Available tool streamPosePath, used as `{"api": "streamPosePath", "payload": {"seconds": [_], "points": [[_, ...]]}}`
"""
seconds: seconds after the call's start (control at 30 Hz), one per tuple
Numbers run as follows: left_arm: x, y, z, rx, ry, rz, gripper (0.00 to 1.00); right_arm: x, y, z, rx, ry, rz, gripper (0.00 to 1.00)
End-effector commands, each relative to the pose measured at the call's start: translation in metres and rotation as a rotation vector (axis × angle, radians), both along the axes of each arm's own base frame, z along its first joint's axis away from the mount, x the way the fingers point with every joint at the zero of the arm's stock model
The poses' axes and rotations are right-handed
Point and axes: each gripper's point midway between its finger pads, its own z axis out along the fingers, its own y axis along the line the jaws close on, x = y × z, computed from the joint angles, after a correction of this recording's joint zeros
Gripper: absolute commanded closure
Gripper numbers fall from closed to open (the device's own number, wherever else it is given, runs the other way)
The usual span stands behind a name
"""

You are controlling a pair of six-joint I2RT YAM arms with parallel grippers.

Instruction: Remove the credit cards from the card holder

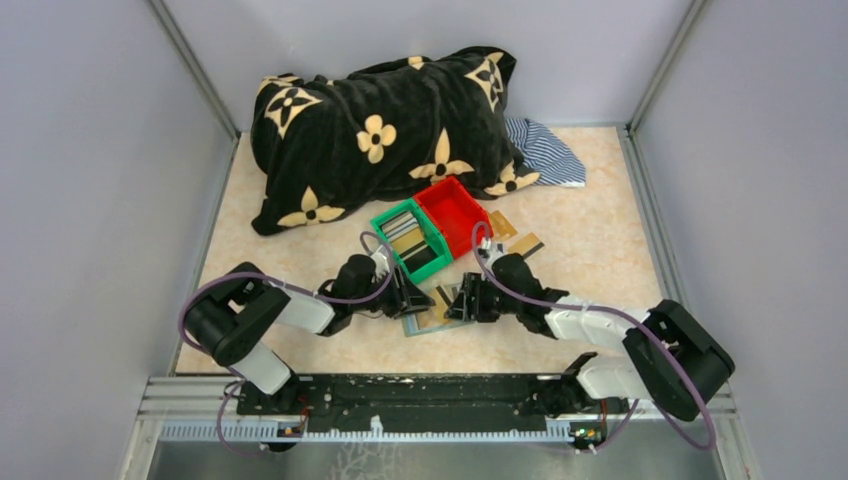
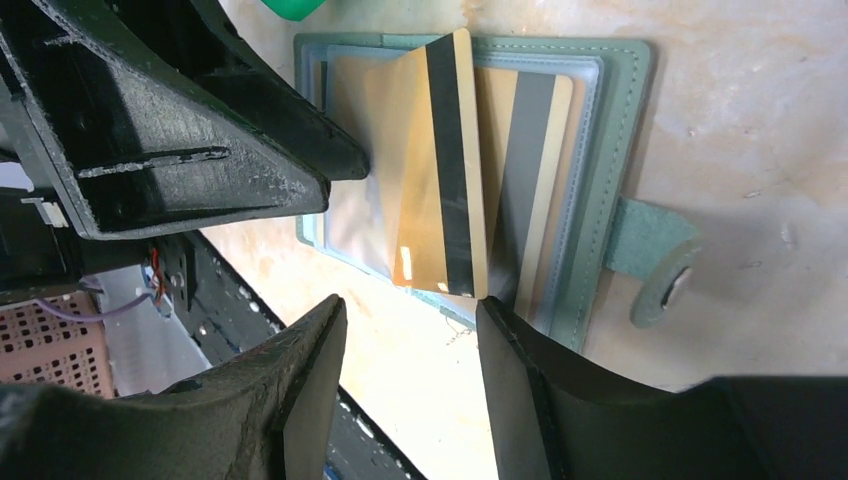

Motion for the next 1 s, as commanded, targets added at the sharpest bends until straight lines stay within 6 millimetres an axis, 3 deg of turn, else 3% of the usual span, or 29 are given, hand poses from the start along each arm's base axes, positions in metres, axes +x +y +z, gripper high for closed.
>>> {"api": "streamPosePath", "payload": {"seconds": [0.0,0.37,0.7,0.8,0.97], "points": [[-0.028,0.028,-0.051,0.193,0.122,-0.017,0.52,0.024,0.009,0.035,0.113,-0.150,-0.048,0.49],[-0.028,0.030,-0.051,0.204,0.121,-0.020,0.53,0.033,0.019,0.045,0.198,-0.214,-0.051,0.49],[-0.028,0.032,-0.049,0.216,0.117,-0.016,0.53,0.039,0.028,0.037,0.234,-0.205,-0.054,0.50],[-0.028,0.033,-0.048,0.221,0.112,-0.016,0.53,0.043,0.030,0.035,0.240,-0.208,-0.062,0.65],[-0.028,0.036,-0.045,0.236,0.104,-0.013,0.53,0.050,0.033,0.033,0.253,-0.214,-0.069,0.98]]}}
